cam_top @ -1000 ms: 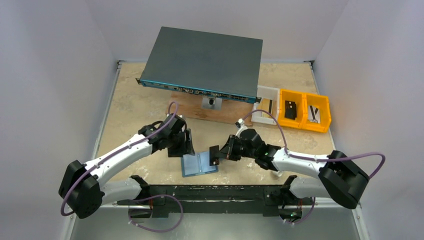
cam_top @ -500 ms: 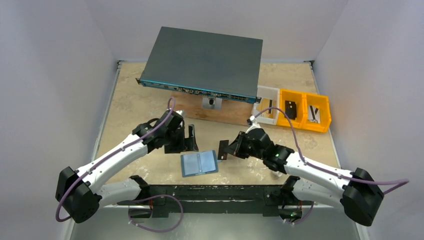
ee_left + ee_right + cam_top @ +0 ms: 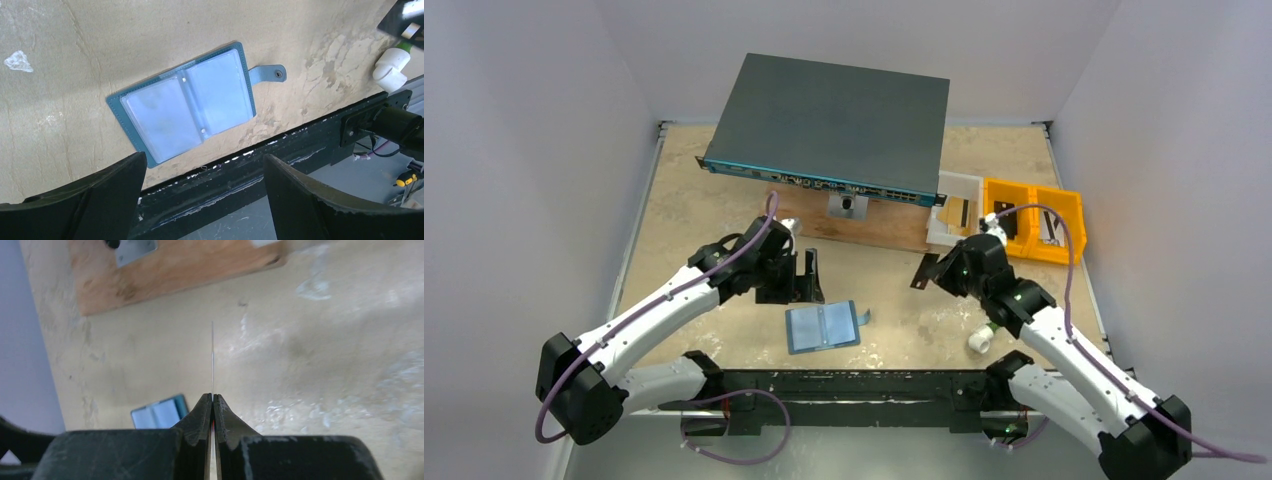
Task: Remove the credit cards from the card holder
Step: Place the credit card in the storage box.
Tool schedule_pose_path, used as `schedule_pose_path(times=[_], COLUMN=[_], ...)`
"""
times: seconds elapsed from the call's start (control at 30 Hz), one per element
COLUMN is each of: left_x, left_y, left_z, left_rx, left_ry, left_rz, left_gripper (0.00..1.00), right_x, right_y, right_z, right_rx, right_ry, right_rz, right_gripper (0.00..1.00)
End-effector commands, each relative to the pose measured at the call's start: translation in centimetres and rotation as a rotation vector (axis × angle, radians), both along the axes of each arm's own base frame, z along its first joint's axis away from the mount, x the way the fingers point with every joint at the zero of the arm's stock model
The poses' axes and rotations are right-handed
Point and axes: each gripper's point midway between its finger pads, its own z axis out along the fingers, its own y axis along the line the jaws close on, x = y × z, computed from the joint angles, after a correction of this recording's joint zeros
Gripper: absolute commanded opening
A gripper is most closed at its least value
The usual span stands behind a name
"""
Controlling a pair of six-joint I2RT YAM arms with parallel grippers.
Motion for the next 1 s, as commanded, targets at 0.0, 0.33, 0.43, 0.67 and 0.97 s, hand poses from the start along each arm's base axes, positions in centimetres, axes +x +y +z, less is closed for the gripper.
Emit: schedule_pose_path(times=[0.0, 0.33, 0.43, 0.67, 0.97], left_x=[0.7, 0.4, 0.2, -0.1, -0.1], left_y=[-0.7, -0.5, -0.5, -0.3, -0.2], left_z=[1.6, 1.8, 1.9, 1.8, 2.0], left_rx=[-0.037, -0.031, -0.028, -0.021, -0.019], left_ry=[-0.038, -0.039, -0.037, -0.03, -0.037], left_rz=[-0.026, -0.052, -0.066, -0.085, -0.078], left_gripper=[0.86, 0.87, 0.87, 0.87, 0.87], right_x=[1.8, 7.8, 9.1, 11.8, 15.8], right_y=[-4.7, -16.9, -19.9, -22.3, -23.2], right_z=[1.0, 2.1, 2.6, 3.1, 2.3], right_rx=[-0.118, -0.264, -0.284, -0.346, -0.365], right_ry=[0.005, 0.087, 0.089, 0.107, 0.125], right_rz=[-0.088, -0.376, -0.439, -0.487, -0.476], right_gripper=[0.0, 0.0, 0.0, 0.0, 0.01])
